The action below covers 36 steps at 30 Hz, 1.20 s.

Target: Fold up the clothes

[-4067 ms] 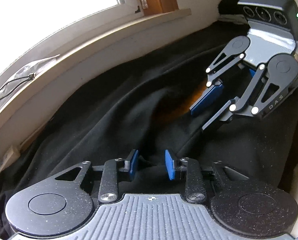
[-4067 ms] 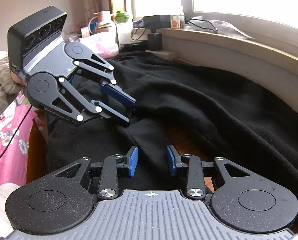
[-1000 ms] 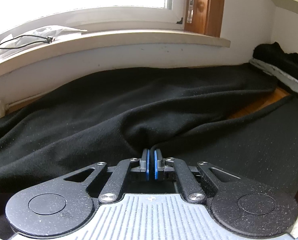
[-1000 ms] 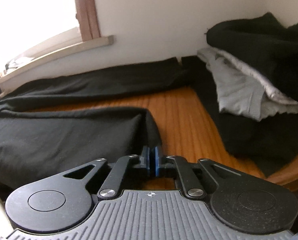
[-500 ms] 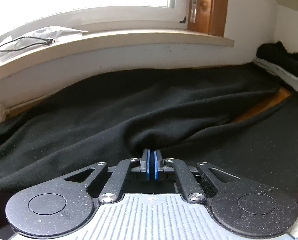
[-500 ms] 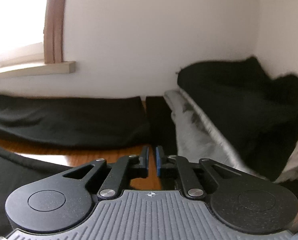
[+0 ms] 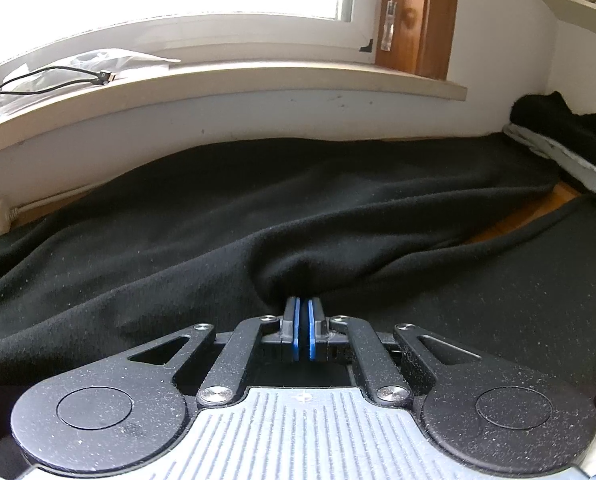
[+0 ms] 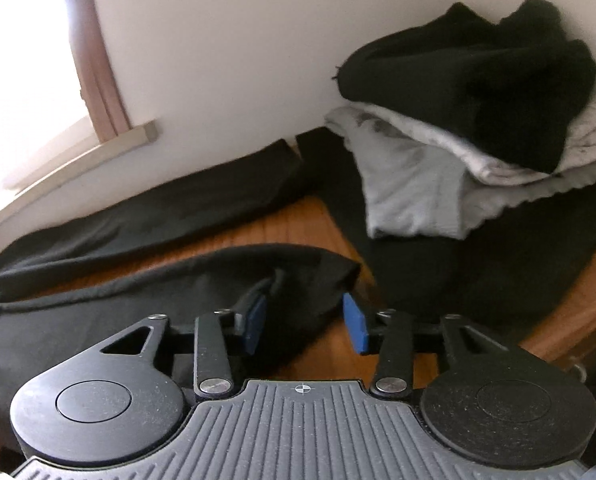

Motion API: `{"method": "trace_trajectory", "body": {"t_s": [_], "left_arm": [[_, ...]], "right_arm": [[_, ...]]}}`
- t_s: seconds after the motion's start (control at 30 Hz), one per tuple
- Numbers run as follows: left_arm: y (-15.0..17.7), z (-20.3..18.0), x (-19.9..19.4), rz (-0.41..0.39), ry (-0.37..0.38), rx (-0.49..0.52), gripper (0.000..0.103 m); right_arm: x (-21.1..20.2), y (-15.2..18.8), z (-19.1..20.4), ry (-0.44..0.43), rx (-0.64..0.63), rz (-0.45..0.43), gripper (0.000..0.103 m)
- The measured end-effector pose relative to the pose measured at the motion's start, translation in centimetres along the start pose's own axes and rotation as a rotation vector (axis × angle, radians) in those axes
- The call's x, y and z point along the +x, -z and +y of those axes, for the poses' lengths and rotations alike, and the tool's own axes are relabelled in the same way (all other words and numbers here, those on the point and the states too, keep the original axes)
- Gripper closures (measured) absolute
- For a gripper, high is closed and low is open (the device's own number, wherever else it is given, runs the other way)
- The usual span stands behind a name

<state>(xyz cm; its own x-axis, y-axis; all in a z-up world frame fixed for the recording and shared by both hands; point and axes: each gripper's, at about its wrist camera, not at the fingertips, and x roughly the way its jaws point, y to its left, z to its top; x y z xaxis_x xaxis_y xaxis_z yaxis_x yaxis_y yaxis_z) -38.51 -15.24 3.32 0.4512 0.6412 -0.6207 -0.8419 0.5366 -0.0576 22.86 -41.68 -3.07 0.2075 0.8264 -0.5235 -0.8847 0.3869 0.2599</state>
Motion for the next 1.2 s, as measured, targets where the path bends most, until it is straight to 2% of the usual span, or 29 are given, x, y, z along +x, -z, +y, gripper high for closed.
{"method": "trace_trajectory", "body": {"t_s": [0.07,0.13,0.27,0.33,0.4,0.47,0.63,0.7,0.8,0.97,1.03,1.1,1.2], "left_arm": [[0.1,0.1,-0.1,-0.004,0.004,-0.005,0.099],[0.2,0.2,-0.2,-0.003,0.008,-0.009,0.099],[-0.3,0.4,-0.7,0.010,0.007,-0.001,0.099],[-0.6,0.4,-1.1,0.009,0.002,0.010,0.099],[-0.9,0.5,-1.1,0.009,-0.005,0.013,0.099],[-0.8,0.4,-0.8,0.016,-0.011,0.018,0.099],[-0.3,0.5,-0.2,0.012,0.002,-0.003,0.099],[-0.2,0.6,-0.2,0.007,0.006,-0.011,0.099],[0.0,0.6,-0.3,-0.001,0.004,-0.017,0.099],[0.1,0.6,-0.3,-0.009,0.004,-0.022,0.099],[0.2,0.6,-0.3,-0.011,0.004,-0.020,0.099],[0.2,0.5,-0.3,-0.015,0.002,-0.017,0.099],[0.3,0.5,-0.4,-0.018,0.000,-0.011,0.100]], "right_arm": [[0.0,-0.3,0.0,-0.013,-0.001,-0.002,0.102],[-1.6,-1.1,-0.2,0.013,-0.011,-0.037,0.102],[-8.4,-4.5,-0.6,0.083,-0.059,-0.212,0.102],[-10.0,-6.3,-0.5,0.111,-0.083,-0.267,0.102],[-9.4,-7.4,-0.4,0.117,-0.086,-0.262,0.102],[-7.2,-7.0,-0.3,0.072,-0.074,-0.189,0.101],[-2.8,-3.1,-0.2,0.037,-0.031,-0.072,0.094],[-1.8,-2.1,-0.2,0.037,-0.023,-0.040,0.082],[-0.9,-0.8,-0.1,0.038,-0.009,-0.020,0.067],[-0.3,0.4,-0.5,0.034,0.015,-0.026,0.061],[0.0,0.4,-0.6,0.014,0.025,-0.033,0.066],[0.3,0.4,-0.6,-0.010,0.019,-0.032,0.100],[-0.5,-0.1,-0.8,-0.019,0.025,-0.052,0.100]]}}
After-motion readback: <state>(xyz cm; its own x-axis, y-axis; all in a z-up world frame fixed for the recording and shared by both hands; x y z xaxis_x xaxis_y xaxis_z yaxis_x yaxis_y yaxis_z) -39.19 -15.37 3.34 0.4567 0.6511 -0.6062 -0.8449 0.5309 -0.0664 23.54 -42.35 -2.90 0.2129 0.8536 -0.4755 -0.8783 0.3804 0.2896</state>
